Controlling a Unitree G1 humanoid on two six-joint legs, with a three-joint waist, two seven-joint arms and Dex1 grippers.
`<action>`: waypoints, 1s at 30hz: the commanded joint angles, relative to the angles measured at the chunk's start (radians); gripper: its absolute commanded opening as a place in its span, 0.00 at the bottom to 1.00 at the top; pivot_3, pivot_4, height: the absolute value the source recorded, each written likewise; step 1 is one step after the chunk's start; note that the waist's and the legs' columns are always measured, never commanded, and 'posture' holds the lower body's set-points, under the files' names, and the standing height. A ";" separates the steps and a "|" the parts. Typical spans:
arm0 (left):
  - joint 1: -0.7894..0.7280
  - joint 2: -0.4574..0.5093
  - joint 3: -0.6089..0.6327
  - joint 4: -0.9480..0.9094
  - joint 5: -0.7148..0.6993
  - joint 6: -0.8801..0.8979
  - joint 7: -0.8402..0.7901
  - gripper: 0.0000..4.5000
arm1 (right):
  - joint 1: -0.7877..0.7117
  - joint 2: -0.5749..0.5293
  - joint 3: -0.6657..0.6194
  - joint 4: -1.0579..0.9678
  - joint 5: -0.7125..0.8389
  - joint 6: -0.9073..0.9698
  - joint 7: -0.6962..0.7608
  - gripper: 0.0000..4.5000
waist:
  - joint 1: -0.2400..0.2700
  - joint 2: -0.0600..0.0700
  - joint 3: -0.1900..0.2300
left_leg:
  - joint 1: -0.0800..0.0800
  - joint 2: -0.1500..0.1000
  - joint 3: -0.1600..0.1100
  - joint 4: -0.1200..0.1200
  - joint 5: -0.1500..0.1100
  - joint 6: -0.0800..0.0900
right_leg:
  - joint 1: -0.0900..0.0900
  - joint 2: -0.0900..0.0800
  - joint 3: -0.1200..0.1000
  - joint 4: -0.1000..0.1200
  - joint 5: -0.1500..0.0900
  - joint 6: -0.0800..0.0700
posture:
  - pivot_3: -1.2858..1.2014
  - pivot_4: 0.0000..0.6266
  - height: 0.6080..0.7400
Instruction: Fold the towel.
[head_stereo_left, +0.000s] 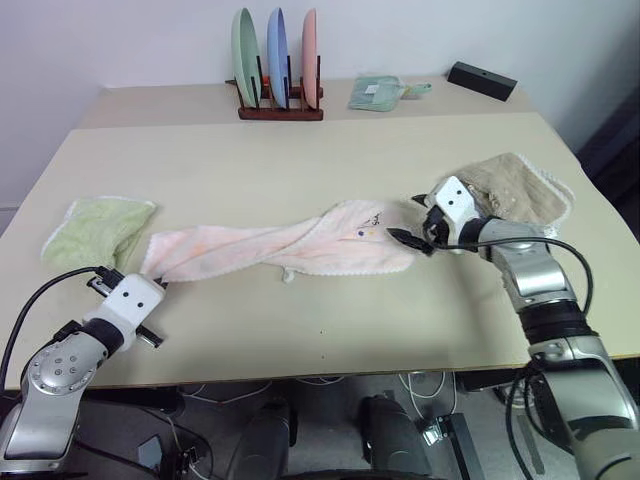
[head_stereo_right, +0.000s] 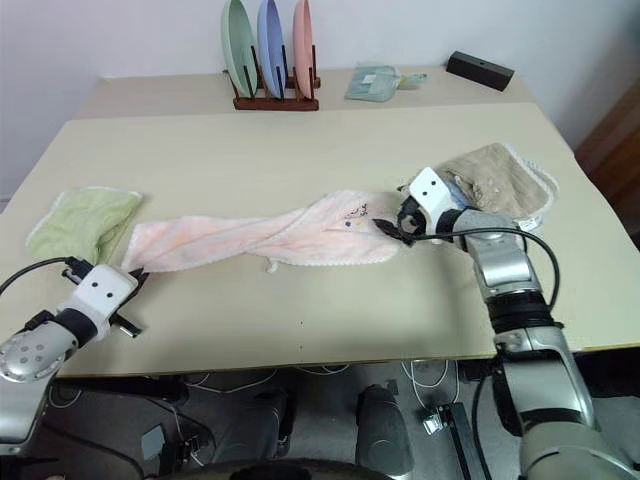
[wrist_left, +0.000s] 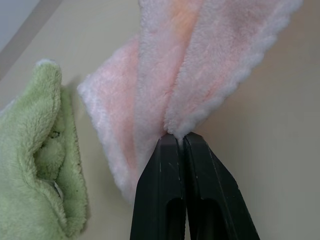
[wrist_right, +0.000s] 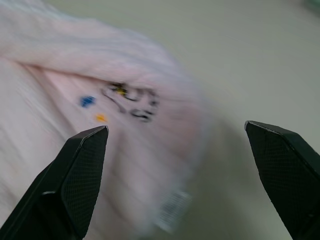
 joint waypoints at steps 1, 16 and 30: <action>-0.005 -0.015 0.006 -0.040 -0.020 -0.006 -0.009 0.01 | -0.055 0.017 0.009 0.064 -0.018 0.050 -0.005 1.00 | 0.002 0.000 0.000 | 0.000 0.000 0.000 0.000 0.000 0.000 | 0.000 0.000 0.000 0.000 0.000 0.000 | 0.52 0.24 1.00; -0.065 -0.045 -0.050 -0.077 -0.023 0.035 -0.039 0.00 | 0.150 -0.100 0.024 -0.314 0.036 0.195 0.181 0.00 | 0.010 0.000 0.000 | 0.000 -0.001 0.000 0.000 0.000 0.000 | 0.000 0.000 0.000 0.000 0.000 0.001 | 0.52 0.24 1.00; -0.159 -0.036 -0.113 -0.022 -0.010 0.041 -0.067 0.00 | 0.365 -0.259 -0.078 -0.648 0.149 0.228 0.242 0.66 | 0.010 -0.001 0.000 | -0.001 0.000 0.001 0.001 0.000 0.000 | 0.000 0.000 0.000 -0.001 0.000 0.001 | 0.52 0.24 1.00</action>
